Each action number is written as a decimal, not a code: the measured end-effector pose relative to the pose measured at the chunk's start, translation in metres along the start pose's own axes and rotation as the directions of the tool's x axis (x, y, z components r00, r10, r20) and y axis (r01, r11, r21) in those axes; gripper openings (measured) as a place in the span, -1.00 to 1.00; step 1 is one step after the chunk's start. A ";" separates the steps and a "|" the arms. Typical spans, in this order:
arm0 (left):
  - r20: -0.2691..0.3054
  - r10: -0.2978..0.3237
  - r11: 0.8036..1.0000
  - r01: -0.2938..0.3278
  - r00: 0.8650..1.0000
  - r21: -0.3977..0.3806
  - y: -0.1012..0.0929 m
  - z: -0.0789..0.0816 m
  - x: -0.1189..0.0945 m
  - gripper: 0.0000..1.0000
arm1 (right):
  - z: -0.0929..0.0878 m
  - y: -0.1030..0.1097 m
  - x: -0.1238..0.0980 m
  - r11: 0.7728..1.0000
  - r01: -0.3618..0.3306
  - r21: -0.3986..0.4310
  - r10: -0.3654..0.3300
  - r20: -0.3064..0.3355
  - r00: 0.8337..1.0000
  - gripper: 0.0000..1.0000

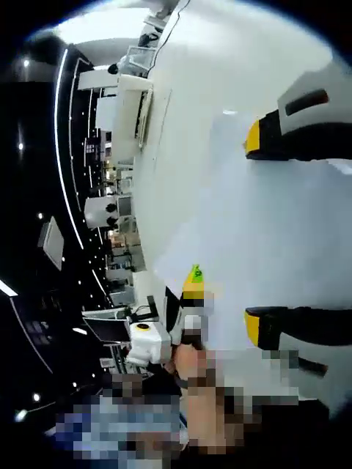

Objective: Organize the stack of printing papers by aligning and flattening the scattered papers on the table

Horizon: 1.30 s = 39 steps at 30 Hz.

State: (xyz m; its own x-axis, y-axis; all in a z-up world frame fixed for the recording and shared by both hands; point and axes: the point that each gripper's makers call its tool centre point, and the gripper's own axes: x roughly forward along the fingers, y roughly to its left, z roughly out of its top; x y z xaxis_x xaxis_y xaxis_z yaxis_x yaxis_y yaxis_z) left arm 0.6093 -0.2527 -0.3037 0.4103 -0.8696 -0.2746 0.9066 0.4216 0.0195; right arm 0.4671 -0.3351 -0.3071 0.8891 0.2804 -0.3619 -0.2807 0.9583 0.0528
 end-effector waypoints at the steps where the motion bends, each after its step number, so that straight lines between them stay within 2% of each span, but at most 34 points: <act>1: 0.013 0.019 0.999 -0.019 1.000 0.049 0.003 0.003 -0.001 0.13 | -0.004 -0.001 -0.001 1.000 0.002 0.028 -0.002 -0.017 1.000 0.50; 5: 0.022 0.022 0.999 -0.023 1.000 0.026 0.003 0.006 -0.005 0.13 | -0.002 -0.011 -0.001 0.998 0.022 0.057 -0.022 -0.007 1.000 0.47; 12: 0.132 0.005 1.000 -0.001 0.991 -0.029 0.005 0.025 -0.018 0.22 | -0.005 -0.010 0.001 0.999 0.041 0.007 -0.041 0.000 0.999 0.48; 14: 0.142 0.000 0.999 0.005 0.990 -0.035 0.005 0.027 -0.020 0.27 | -0.007 -0.009 0.002 0.998 0.054 -0.027 -0.055 -0.011 0.998 0.48; 19: 0.145 -0.017 1.000 0.019 0.989 -0.009 0.003 0.026 -0.024 0.34 | -0.006 -0.008 0.001 0.998 0.061 -0.016 -0.061 -0.004 0.998 0.47; 22: 0.145 -0.021 1.000 0.021 0.989 0.005 0.003 0.024 -0.031 0.32 | -0.007 -0.006 0.001 0.997 0.072 -0.025 -0.072 0.002 0.997 0.47; 26: 0.181 -0.034 0.999 0.034 0.983 0.003 0.002 0.029 -0.043 0.29 | -0.007 -0.006 0.000 0.997 0.075 -0.021 -0.075 0.002 0.997 0.47; 29: 0.156 -0.075 0.997 0.075 0.985 0.003 -0.007 0.022 -0.046 0.30 | -0.007 -0.005 0.000 0.996 0.083 -0.018 -0.083 0.008 0.997 0.47; 31: 0.117 -0.103 0.995 0.101 0.988 0.023 -0.016 0.015 -0.045 0.31 | -0.007 -0.005 0.000 0.996 0.087 -0.016 -0.087 0.008 0.996 0.47; 34: 0.057 -0.092 0.990 0.085 0.994 0.111 -0.019 0.004 -0.040 0.25 | -0.007 -0.005 0.000 0.996 0.087 -0.017 -0.087 0.010 0.996 0.47; 37: 0.009 -0.101 0.987 0.100 0.995 0.122 -0.025 -0.006 -0.033 0.25 | -0.007 -0.005 0.001 0.996 0.086 -0.016 -0.086 0.010 0.996 0.47; 39: 0.009 -0.095 0.991 0.094 0.995 0.091 -0.022 -0.006 -0.032 0.27 | -0.007 -0.005 0.001 0.996 0.089 -0.015 -0.089 0.012 0.996 0.47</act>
State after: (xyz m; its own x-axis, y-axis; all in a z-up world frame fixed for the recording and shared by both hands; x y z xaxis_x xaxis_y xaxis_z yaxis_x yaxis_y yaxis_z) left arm 0.5756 -0.2321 -0.3010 0.3229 -0.9080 -0.2670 0.9464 0.3129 0.0807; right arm 0.4667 -0.3402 -0.3141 0.9149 0.1948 -0.3535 -0.2058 0.9786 0.0067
